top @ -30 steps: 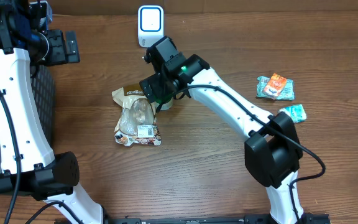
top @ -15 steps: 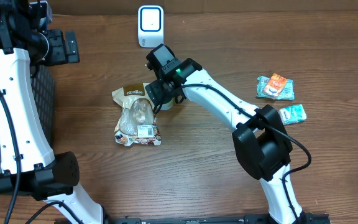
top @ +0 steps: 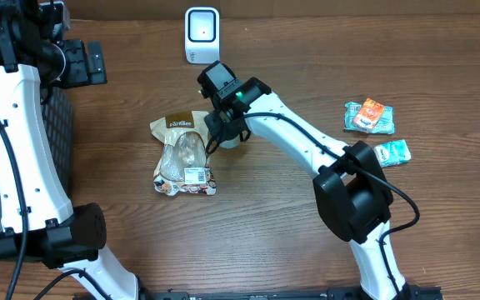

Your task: Scan the item barcode

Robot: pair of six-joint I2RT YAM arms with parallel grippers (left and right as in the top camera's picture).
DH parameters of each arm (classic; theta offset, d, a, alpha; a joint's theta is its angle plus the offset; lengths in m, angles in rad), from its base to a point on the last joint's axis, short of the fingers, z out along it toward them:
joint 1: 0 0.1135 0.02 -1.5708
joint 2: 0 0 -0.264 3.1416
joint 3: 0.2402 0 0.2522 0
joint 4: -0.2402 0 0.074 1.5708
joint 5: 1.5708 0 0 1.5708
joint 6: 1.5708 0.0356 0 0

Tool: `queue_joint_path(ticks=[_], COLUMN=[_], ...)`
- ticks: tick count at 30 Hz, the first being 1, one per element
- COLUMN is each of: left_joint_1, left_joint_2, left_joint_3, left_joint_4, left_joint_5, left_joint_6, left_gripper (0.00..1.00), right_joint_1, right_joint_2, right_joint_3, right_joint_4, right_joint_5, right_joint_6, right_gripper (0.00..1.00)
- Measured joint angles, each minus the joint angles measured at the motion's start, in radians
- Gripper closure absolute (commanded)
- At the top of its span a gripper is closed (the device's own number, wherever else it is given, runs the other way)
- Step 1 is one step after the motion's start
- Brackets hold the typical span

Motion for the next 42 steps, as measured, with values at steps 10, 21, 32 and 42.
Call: queue_joint_path(ticks=[10, 21, 32, 42], left_joint_1=[0.0, 0.0, 0.0, 0.0], left_joint_2=[0.0, 0.0, 0.0, 0.0], left_joint_3=[0.0, 0.0, 0.0, 0.0], left_joint_4=[0.0, 0.0, 0.0, 0.0], left_joint_5=[0.0, 0.0, 0.0, 0.0], left_joint_6=[0.0, 0.0, 0.0, 0.0], left_gripper=[0.0, 0.0, 0.01, 0.0], right_joint_1=[-0.001, -0.018, -0.136, -0.198], right_joint_2=[-0.122, -0.153, -0.148, -0.148], right_joint_3=[0.0, -0.077, -0.11, -0.142], right_joint_4=[-0.119, -0.135, -0.136, -0.119], right_joint_5=[0.094, -0.135, -0.252, -0.396], right_joint_6=[-0.055, -0.507, -0.862, -0.994], right_gripper=[0.44, 0.58, 0.29, 0.0])
